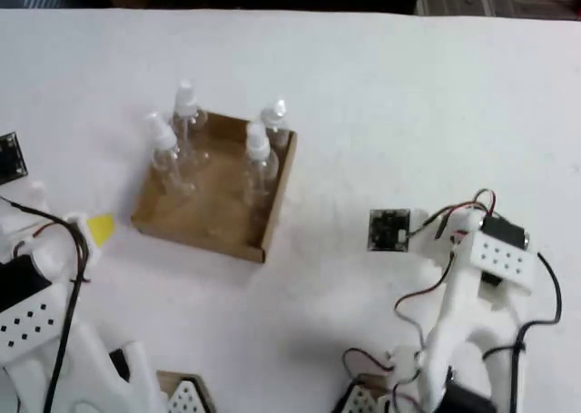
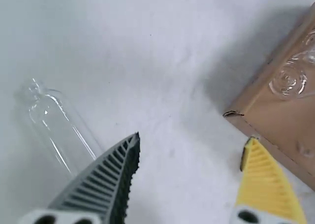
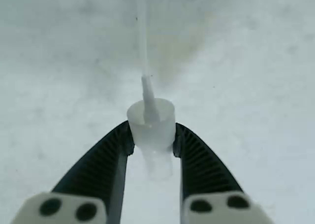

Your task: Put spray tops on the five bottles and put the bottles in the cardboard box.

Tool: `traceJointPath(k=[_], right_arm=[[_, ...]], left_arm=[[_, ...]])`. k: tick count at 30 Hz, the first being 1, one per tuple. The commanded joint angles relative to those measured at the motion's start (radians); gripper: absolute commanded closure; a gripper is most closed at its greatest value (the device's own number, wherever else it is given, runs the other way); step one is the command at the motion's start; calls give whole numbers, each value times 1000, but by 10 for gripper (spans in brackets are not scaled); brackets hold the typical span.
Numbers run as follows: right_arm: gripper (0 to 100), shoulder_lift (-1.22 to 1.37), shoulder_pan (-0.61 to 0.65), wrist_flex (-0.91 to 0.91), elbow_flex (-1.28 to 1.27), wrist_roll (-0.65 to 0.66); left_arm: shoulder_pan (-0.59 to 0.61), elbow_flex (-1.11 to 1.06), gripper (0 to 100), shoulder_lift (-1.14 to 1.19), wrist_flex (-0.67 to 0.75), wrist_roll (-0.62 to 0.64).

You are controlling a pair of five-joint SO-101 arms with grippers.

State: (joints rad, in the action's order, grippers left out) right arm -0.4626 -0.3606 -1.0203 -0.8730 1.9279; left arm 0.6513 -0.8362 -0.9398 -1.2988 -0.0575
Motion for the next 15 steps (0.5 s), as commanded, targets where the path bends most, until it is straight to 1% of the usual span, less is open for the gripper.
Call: traceJointPath(k=[1, 2, 4, 7, 9, 11, 15], right_arm=[[974, 111, -45, 91, 8, 150], [956, 137, -62, 105, 8, 199], [882, 182, -91, 120, 8, 269], [772, 200, -97, 139, 8, 272], [731, 199, -99, 140, 11, 269], [733, 185, -99, 134, 32, 224], [740, 119, -101, 133, 69, 44]], left_arm=[[13, 9, 688, -28, 15, -9], [13, 9, 688, -28, 15, -9], [13, 9, 688, -28, 15, -29], [13, 9, 688, -25, 15, -41], [13, 9, 688, -25, 15, -41], [13, 9, 688, -25, 15, -41], [13, 9, 688, -24, 15, -41]])
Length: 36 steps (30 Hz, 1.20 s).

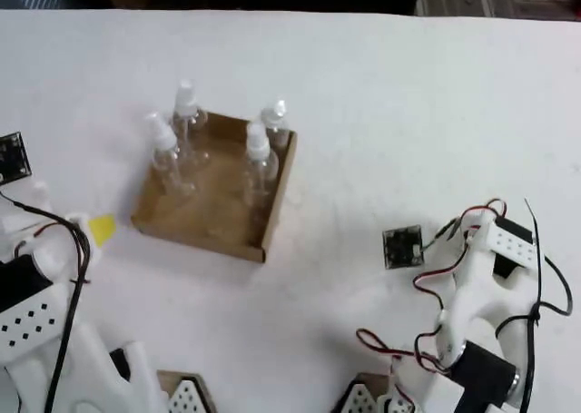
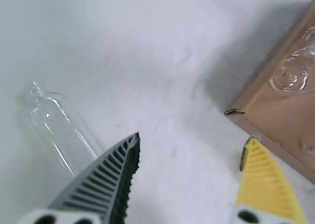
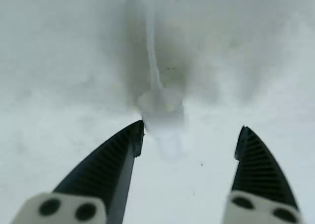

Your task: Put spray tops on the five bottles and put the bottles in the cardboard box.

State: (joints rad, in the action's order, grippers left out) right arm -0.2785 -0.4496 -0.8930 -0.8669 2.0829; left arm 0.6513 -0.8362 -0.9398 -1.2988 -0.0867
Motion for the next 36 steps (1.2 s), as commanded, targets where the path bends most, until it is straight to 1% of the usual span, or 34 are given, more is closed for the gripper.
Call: traceJointPath(k=[1, 5, 8, 10, 12, 15, 18, 20, 22, 25, 27, 31, 34, 36], right_arm=[[740, -90, -12, 5, 66, -155], [740, -206, -30, -5, 61, -384], [741, -294, -68, -67, 63, -565], [769, -340, -107, -117, 60, -703], [840, -372, -137, -159, 58, -842], [994, -374, -171, -200, 57, -1042], [947, -374, -222, -199, 26, -1224], [967, -374, -228, -170, -11, -1350], [984, -374, -225, -114, -51, -1442], [981, -374, -197, -12, -110, -1550], [981, -374, -176, 48, -144, -1594], [981, -344, -159, 157, -184, -1629], [981, -243, -163, 203, -169, -1659], [981, -153, -157, 203, -127, -1660]], left_arm=[[13, 9, 688, -24, 15, -12], [13, 9, 688, -24, 15, -12], [13, 9, 688, -24, 15, -12], [13, 9, 688, -24, 15, -12], [13, 9, 688, -24, 15, -12], [13, 9, 688, -24, 15, -12], [13, 9, 688, -24, 15, -12], [13, 9, 688, -22, 15, -12], [13, 9, 688, -22, 15, -12], [13, 9, 688, -22, 15, -12], [13, 9, 688, -22, 15, -14], [13, 8, 688, -22, 15, -14], [13, 8, 688, -22, 15, -15], [13, 8, 688, -22, 15, -15]])
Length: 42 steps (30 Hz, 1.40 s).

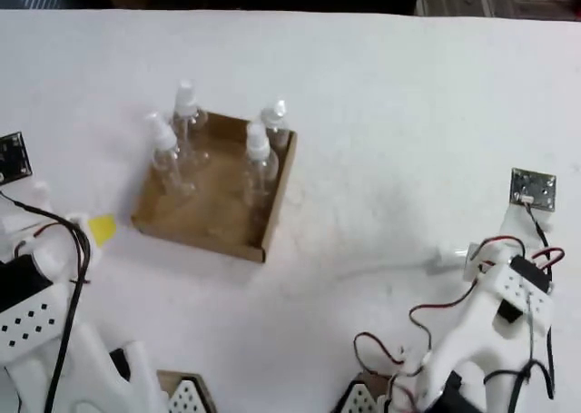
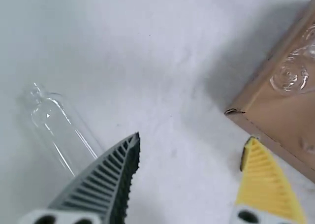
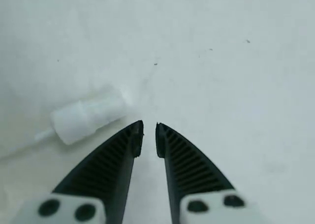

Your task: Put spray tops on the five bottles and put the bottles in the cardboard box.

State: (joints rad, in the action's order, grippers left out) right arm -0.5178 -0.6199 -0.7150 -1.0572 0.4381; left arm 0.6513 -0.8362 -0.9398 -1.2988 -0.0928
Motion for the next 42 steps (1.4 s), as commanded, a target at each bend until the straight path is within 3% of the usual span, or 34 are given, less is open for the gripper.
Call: traceJointPath(k=[1, 8, 17, 27, 33, 42], right_arm=[[981, 136, 15, 19, 94, -17], [981, 383, 25, -76, 331, -95], [981, 536, 200, -116, 535, -210], [981, 699, 441, -197, 763, -221], [981, 800, 467, -220, 901, -222], [981, 753, 499, -538, 1109, -468]], left_arm=[[13, 8, 688, -22, 15, -9], [13, -3, 688, -22, 18, -46], [13, -44, 688, -22, 25, -51], [13, -89, 687, -24, 28, -54], [13, -189, 687, -24, 140, -80], [13, -255, 687, -22, 229, -91]])
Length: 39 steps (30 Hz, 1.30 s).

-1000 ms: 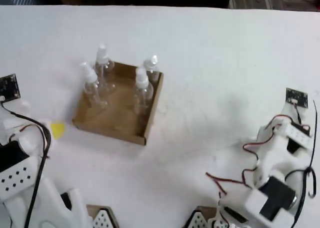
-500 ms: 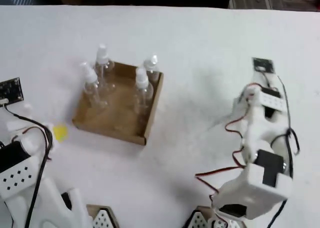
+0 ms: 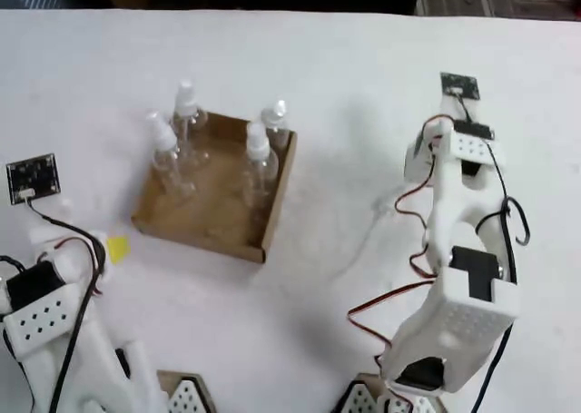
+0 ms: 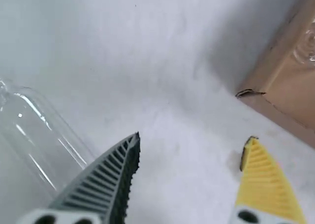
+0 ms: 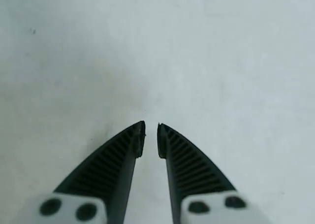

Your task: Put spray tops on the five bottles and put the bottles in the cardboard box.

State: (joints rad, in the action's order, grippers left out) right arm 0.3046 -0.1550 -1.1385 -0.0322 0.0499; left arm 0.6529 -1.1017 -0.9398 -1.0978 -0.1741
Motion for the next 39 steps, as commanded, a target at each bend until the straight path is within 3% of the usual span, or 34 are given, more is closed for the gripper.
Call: traceJointPath(k=[1, 6, 12, 18, 24, 39], right_arm=[[981, -91, 48, -145, 86, -103], [975, -214, 124, -199, -2, -181], [861, -311, 142, -28, -206, -290], [863, -312, 139, 82, -302, -367], [823, -312, 142, 140, -358, -379], [861, -137, 162, 157, -293, -379]], left_arm=[[12, 14, 687, -22, 28, -8], [12, 14, 687, -22, 28, -6], [12, 11, 687, -22, 28, -8], [12, 11, 687, -22, 28, -8], [12, 11, 687, -22, 28, -6], [12, 9, 687, -22, 28, -8]])
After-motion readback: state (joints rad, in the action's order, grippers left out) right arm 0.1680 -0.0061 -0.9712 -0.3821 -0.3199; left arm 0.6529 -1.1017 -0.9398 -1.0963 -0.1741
